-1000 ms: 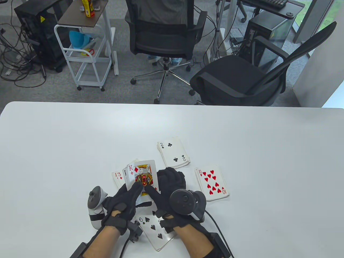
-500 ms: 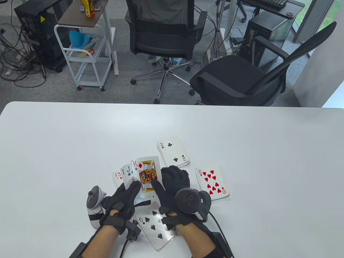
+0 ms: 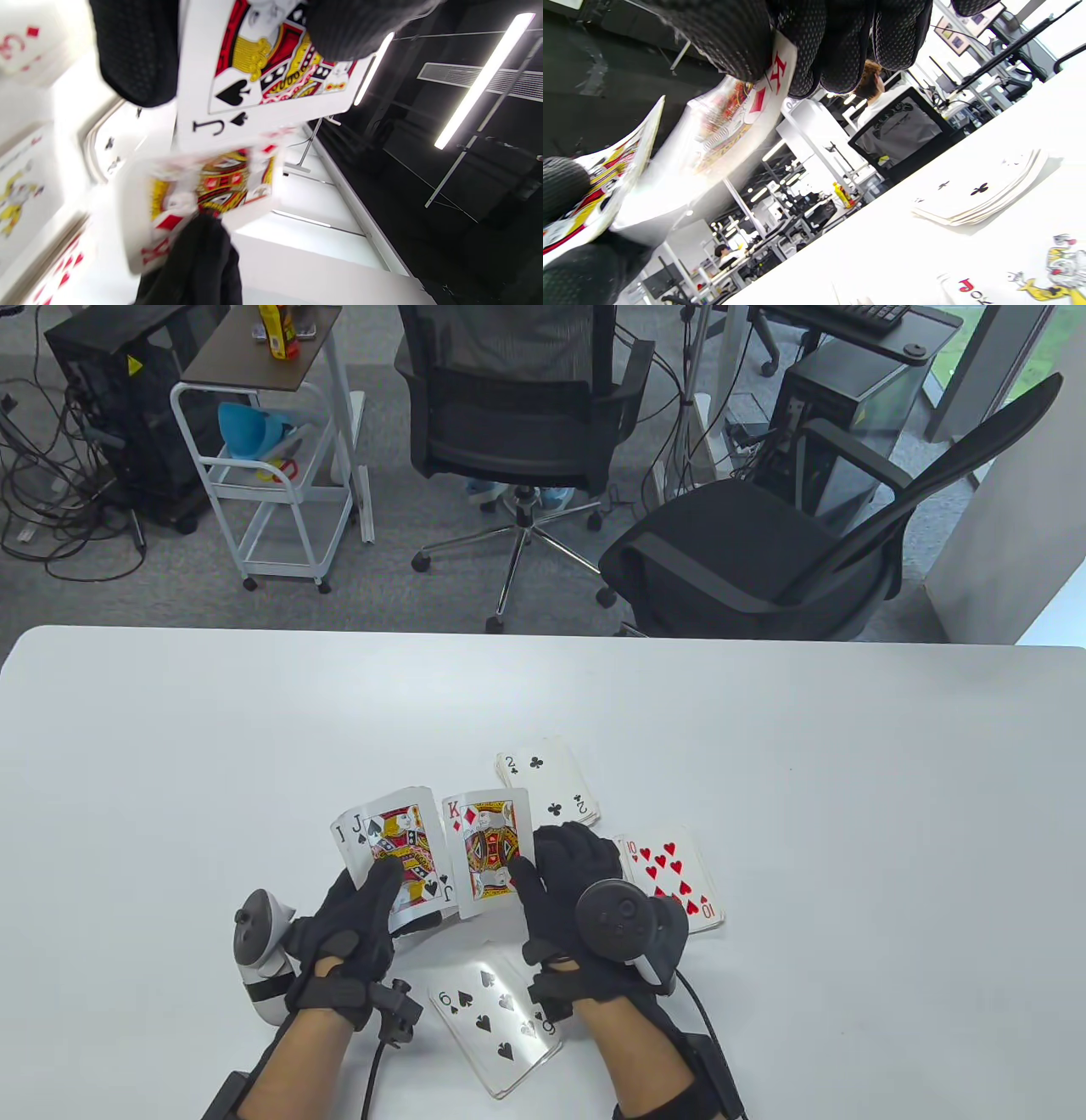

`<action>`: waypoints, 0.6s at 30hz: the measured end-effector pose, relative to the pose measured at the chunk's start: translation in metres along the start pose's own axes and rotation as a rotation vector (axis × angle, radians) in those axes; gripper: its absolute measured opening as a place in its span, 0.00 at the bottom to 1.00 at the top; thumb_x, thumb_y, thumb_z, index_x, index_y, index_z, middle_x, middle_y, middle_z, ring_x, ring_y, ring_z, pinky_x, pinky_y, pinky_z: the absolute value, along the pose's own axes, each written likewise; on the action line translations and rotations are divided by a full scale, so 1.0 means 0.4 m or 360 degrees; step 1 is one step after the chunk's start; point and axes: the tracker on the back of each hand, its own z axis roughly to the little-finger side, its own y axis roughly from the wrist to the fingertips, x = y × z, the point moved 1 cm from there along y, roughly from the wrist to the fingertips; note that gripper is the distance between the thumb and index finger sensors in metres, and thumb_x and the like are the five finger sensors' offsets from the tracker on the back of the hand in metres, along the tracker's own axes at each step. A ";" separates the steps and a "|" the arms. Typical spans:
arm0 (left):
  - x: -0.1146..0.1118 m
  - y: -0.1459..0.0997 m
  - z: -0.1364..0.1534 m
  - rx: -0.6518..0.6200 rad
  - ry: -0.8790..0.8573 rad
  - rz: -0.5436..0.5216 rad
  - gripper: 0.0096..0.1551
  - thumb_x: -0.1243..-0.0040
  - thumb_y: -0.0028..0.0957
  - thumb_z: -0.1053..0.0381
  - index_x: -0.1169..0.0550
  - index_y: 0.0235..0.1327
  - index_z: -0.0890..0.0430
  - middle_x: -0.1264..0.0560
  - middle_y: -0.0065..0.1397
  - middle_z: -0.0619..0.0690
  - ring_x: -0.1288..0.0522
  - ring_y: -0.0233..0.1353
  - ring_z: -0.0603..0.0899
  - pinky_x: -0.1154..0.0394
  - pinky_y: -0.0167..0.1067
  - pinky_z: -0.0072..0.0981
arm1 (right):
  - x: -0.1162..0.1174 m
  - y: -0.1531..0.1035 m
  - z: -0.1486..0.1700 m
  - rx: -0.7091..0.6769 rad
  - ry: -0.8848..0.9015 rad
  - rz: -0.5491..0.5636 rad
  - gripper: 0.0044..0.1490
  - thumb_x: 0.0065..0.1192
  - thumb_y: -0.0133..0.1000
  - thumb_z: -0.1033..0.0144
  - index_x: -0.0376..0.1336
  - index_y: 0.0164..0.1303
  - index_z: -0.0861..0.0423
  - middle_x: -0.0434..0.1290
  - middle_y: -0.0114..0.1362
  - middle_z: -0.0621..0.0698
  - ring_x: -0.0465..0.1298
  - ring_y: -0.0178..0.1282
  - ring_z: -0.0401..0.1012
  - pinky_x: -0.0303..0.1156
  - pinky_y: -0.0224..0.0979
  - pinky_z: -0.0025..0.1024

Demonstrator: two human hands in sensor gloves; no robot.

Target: Playing card suit sorting

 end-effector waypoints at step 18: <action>0.061 -0.001 -0.070 -0.0210 -0.0200 -0.0142 0.27 0.40 0.62 0.39 0.27 0.71 0.48 0.20 0.69 0.46 0.16 0.64 0.58 0.14 0.54 0.44 | 0.207 0.145 -0.088 0.0211 -0.0318 -0.0756 0.23 0.67 0.63 0.61 0.72 0.59 0.64 0.57 0.81 0.66 0.44 0.83 0.67 0.38 0.73 0.75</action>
